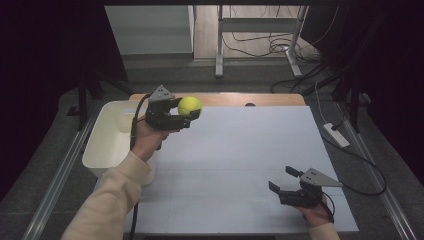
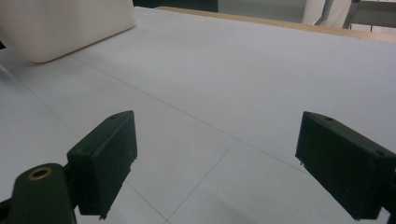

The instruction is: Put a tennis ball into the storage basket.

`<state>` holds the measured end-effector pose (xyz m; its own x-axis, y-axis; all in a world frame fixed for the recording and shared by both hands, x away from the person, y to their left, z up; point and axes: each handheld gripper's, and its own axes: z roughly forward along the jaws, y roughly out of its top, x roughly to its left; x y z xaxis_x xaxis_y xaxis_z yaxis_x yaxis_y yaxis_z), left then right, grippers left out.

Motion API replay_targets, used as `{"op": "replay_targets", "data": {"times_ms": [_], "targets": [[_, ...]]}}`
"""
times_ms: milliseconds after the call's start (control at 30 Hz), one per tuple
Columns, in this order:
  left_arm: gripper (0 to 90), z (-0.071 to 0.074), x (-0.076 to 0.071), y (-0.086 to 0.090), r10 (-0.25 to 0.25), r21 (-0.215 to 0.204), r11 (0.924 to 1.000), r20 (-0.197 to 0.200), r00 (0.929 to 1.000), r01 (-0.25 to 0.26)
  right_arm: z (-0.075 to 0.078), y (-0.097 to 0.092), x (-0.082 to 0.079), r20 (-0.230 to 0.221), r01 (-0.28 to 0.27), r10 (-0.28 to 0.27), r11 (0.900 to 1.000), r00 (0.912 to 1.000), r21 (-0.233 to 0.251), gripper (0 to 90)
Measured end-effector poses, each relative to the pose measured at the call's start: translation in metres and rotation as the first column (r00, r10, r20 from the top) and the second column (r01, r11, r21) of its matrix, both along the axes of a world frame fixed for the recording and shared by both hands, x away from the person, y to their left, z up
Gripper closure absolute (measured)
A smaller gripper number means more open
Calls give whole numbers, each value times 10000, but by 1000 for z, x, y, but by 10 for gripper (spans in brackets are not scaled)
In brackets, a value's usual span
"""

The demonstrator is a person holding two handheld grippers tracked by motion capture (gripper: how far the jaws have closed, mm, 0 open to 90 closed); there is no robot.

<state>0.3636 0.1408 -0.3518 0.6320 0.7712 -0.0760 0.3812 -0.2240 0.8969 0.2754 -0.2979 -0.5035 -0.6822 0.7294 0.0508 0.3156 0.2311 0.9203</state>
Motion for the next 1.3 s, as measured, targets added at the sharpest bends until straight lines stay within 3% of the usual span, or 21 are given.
{"op": "replay_targets", "data": {"times_ms": [633, 1300], "targets": [[271, 0, -9, 27, 682, 0, 9977, 72, 9976, -682, 0, -1, 0, 24, 31, -31, 10000, 10000, 87, 125], [271, -5, -13, 45, 1142, 25, 9934, 46, 9934, -1143, 0, -2, 0, 64, 12, -12, 10000, 10000, 84, 125]]}}
